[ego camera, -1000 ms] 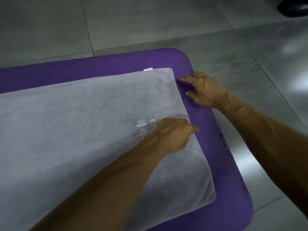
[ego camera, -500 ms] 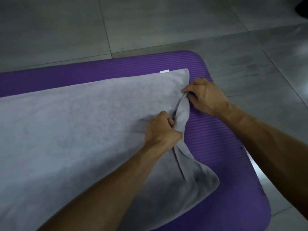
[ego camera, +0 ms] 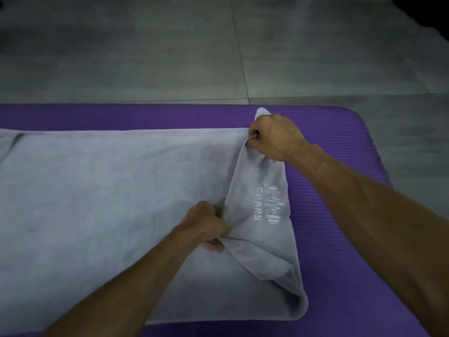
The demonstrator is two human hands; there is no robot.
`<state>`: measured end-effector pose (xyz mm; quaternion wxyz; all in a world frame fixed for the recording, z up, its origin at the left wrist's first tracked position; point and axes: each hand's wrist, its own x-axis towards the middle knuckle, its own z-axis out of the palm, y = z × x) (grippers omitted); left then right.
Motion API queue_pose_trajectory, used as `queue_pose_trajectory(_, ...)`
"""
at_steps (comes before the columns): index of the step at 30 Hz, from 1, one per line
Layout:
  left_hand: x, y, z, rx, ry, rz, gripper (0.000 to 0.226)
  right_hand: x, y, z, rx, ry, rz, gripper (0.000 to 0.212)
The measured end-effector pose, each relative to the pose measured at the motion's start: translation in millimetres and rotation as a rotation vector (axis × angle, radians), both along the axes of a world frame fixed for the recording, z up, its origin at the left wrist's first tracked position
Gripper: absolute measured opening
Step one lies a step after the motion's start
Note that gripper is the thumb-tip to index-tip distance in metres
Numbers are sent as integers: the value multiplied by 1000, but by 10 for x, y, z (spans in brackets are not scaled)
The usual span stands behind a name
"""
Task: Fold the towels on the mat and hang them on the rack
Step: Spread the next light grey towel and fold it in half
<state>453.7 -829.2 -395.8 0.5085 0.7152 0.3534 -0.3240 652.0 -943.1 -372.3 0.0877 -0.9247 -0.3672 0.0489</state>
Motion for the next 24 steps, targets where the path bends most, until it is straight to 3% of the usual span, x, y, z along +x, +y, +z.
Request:
queue_pose_trajectory(3,-319,292,-6,-71,-59,95,9,-123,458,86,-7,0,37,18)
queue_pose_trajectory(7,-725,695,17,-151,-240,462,15,-242,991,267,-17,-39,50,17)
queue_pose_trajectory(11,-1153,1189,52,195,-390,427,33,-417,1485,383,-39,-86,115,16)
queue_pose_trajectory(15,-1585,1641,145,244,-415,359,45,-709,2118,368,-21,-119,174,19)
queue_pose_trajectory(24,-2465,2449,91,593,-470,585,26,-1369,3575,232,44,-186,383,22)
